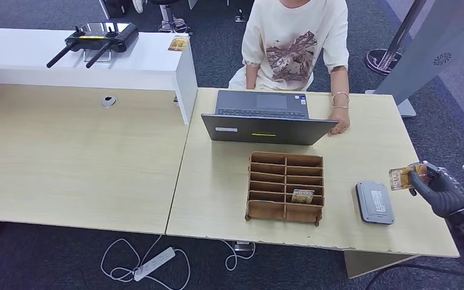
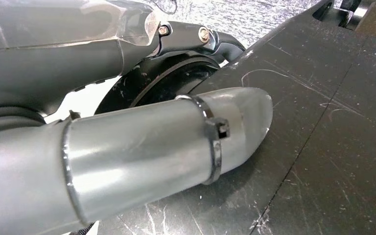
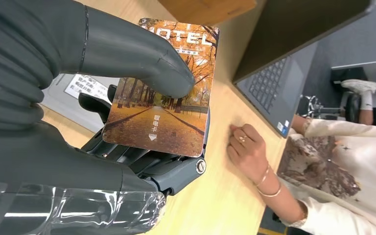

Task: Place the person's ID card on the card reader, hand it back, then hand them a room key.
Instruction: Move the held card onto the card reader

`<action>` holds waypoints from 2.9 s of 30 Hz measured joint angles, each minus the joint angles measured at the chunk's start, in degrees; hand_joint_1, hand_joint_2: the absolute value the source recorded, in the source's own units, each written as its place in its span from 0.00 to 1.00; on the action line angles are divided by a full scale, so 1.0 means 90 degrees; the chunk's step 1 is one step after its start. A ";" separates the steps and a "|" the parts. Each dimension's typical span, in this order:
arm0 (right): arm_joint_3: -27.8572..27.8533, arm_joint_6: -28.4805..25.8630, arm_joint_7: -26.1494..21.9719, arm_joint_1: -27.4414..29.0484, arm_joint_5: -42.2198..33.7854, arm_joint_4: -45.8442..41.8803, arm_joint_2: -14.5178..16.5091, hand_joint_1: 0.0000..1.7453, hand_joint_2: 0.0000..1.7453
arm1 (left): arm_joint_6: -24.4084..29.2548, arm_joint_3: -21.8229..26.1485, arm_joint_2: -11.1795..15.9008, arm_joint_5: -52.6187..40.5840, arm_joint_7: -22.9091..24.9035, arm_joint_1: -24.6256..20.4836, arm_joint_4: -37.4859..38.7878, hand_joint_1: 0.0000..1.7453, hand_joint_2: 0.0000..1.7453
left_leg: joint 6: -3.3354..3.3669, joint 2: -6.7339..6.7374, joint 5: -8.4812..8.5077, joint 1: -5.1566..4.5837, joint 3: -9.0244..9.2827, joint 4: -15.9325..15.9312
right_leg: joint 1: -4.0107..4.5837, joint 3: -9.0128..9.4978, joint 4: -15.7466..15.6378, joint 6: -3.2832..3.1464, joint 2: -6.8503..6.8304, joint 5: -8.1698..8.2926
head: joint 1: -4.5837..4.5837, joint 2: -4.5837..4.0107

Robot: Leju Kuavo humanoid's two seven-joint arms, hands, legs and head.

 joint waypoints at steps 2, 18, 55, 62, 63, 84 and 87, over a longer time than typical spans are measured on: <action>0.0001 -0.0080 0.0005 -0.0013 0.0148 0.0080 0.0043 1.00 1.00 | -0.0005 0.0000 -0.0002 -0.0006 0.0013 -0.0004 0.0000 0.00 0.00 | 0.0000 0.0000 0.0000 0.0000 0.0000 0.0000 | 0.0000 0.0000 0.0000 0.0000 0.0001 0.0000 | 0.0001 0.0000; 0.0213 -0.0696 -0.0205 -0.0934 0.1021 0.1686 0.0546 1.00 1.00 | -0.0005 0.0000 -0.0020 0.0054 0.0039 -0.0016 0.0000 0.00 0.00 | 0.0000 0.0002 0.0001 0.0000 0.0001 0.0000 | 0.0000 0.0001 0.0001 0.0000 0.0001 0.0000 | 0.0001 0.0000; 0.0316 -0.1161 -0.0422 -0.1048 0.1348 0.2762 0.0745 1.00 1.00 | -0.0052 0.0000 -0.0032 -0.0038 0.0078 -0.0038 0.0000 0.00 0.00 | 0.0000 0.0003 0.0000 0.0000 0.0004 0.0000 | -0.0001 0.0000 0.0000 0.0000 0.0006 0.0000 | 0.0000 0.0000; 0.0308 -0.1134 -0.0400 -0.1042 0.1569 0.2787 0.0745 1.00 1.00 | -0.0050 0.0000 -0.0035 -0.0021 0.0078 -0.0039 0.0000 0.00 0.00 | 0.0000 0.0002 0.0001 0.0000 0.0004 0.0000 | 0.0000 0.0000 0.0001 0.0000 0.0006 0.0000 | 0.0001 0.0000; 0.0308 -0.1129 -0.0395 -0.1043 0.1603 0.2796 0.0745 1.00 1.00 | -0.0050 0.0000 -0.0035 -0.0019 0.0078 -0.0039 0.0000 0.00 0.00 | 0.0000 0.0002 0.0001 0.0000 0.0004 0.0000 | 0.0000 0.0001 0.0001 0.0000 0.0006 0.0000 | 0.0001 0.0000; 0.0317 -0.1626 -0.0254 -0.1049 0.2314 0.2959 0.0791 1.00 1.00 | -0.0052 0.0000 -0.0037 -0.0004 0.0097 -0.0042 0.0000 0.00 0.00 | 0.0000 0.0002 0.0001 0.0000 0.0003 0.0000 | 0.0000 0.0001 0.0001 0.0000 0.0004 0.0000 | 0.0001 0.0000; 0.0317 -0.1672 -0.0263 -0.1050 0.2356 0.2988 0.0813 1.00 1.00 | -0.0052 0.0000 -0.0037 -0.0006 0.0098 -0.0043 0.0000 0.00 0.00 | 0.0000 0.0002 0.0001 0.0000 0.0003 0.0000 | 0.0000 0.0001 0.0001 0.0000 0.0004 0.0000 | 0.0001 0.0000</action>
